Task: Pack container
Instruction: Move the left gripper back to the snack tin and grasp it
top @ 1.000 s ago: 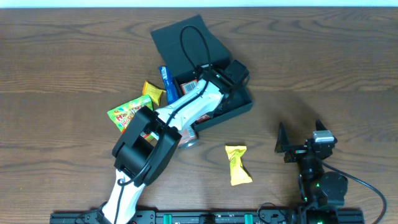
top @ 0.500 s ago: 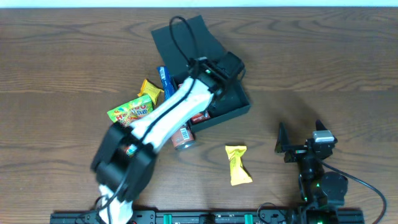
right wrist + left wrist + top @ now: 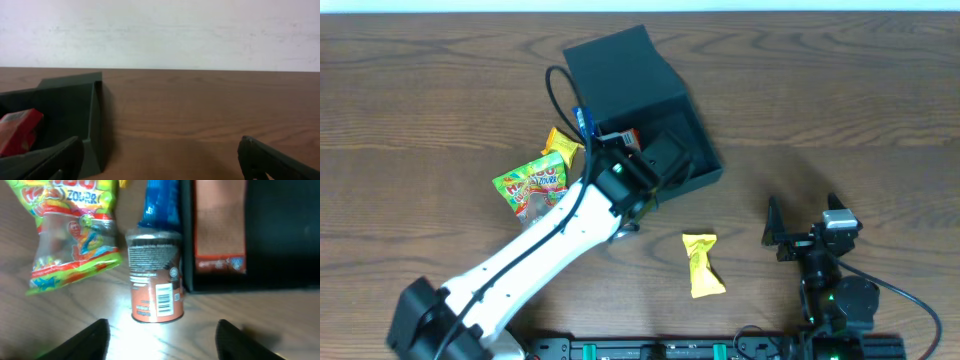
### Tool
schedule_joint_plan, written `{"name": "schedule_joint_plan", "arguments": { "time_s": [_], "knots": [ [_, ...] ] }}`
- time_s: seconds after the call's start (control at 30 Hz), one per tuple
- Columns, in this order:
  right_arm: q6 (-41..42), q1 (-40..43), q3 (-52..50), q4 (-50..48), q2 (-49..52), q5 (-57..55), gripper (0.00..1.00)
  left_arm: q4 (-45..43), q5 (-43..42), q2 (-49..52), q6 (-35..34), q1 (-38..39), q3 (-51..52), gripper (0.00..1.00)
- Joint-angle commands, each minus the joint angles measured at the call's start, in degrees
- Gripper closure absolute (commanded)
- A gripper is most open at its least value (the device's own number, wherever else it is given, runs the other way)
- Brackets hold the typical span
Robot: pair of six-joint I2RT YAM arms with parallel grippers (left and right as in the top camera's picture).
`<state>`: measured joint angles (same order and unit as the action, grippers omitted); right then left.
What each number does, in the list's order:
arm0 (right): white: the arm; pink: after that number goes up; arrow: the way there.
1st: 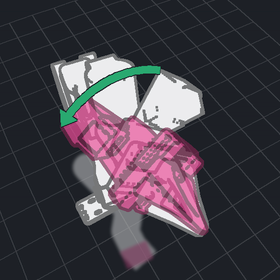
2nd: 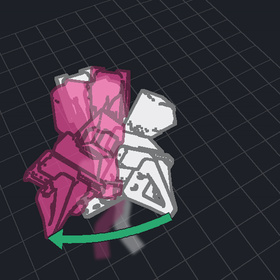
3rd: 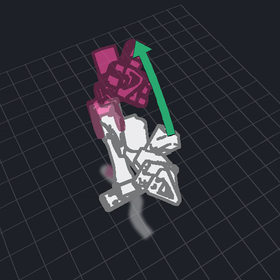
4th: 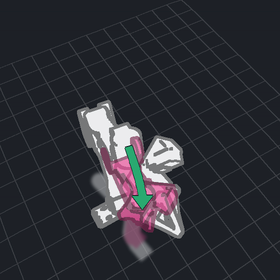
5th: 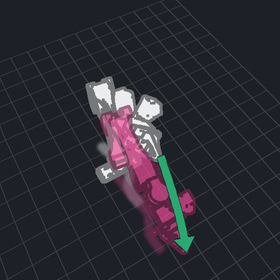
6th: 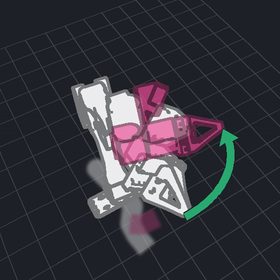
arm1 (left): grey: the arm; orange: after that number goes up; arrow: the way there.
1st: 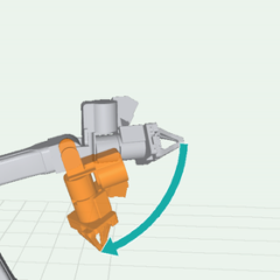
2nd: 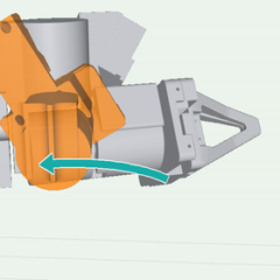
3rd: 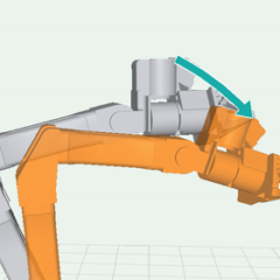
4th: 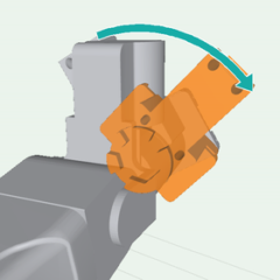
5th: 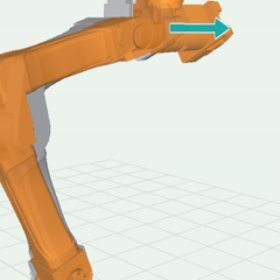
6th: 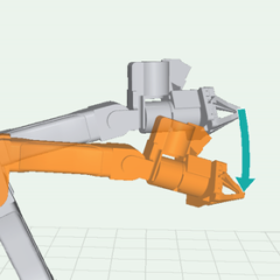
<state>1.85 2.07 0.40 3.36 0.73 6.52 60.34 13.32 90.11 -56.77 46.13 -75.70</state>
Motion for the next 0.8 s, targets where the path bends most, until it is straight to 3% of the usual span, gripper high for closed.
{"name": "schedule_joint_plan", "arguments": {
  "time_s": [0.0,0.03,0.2,0.37,0.77],
  "knots": [
    [-0.63,0.85,-0.09,0.31,-0.09,-0.13,0.01,-4.81,-4.85,-4.9,9.03,-1.36,6.56,0.07],
    [-0.63,0.85,-0.09,0.31,-0.09,-0.13,0.01,-5.88,-4.15,-5.97,9.18,-1.86,8.59,0.02],
    [-0.63,0.85,-0.09,0.31,-0.09,-0.13,0.01,-10.19,-5.44,-8.5,5.11,-6.16,17.49,0.05],
    [-0.63,0.85,-0.09,0.31,-0.09,-0.13,0.01,-20.26,-10.54,-8.48,6.93,-7.54,23.67,0.05],
    [-0.63,0.85,-0.09,0.31,-0.09,-0.13,0.01,-25.29,-5.03,-6.08,7.06,-7.54,24.61,0.03]
  ]
}}
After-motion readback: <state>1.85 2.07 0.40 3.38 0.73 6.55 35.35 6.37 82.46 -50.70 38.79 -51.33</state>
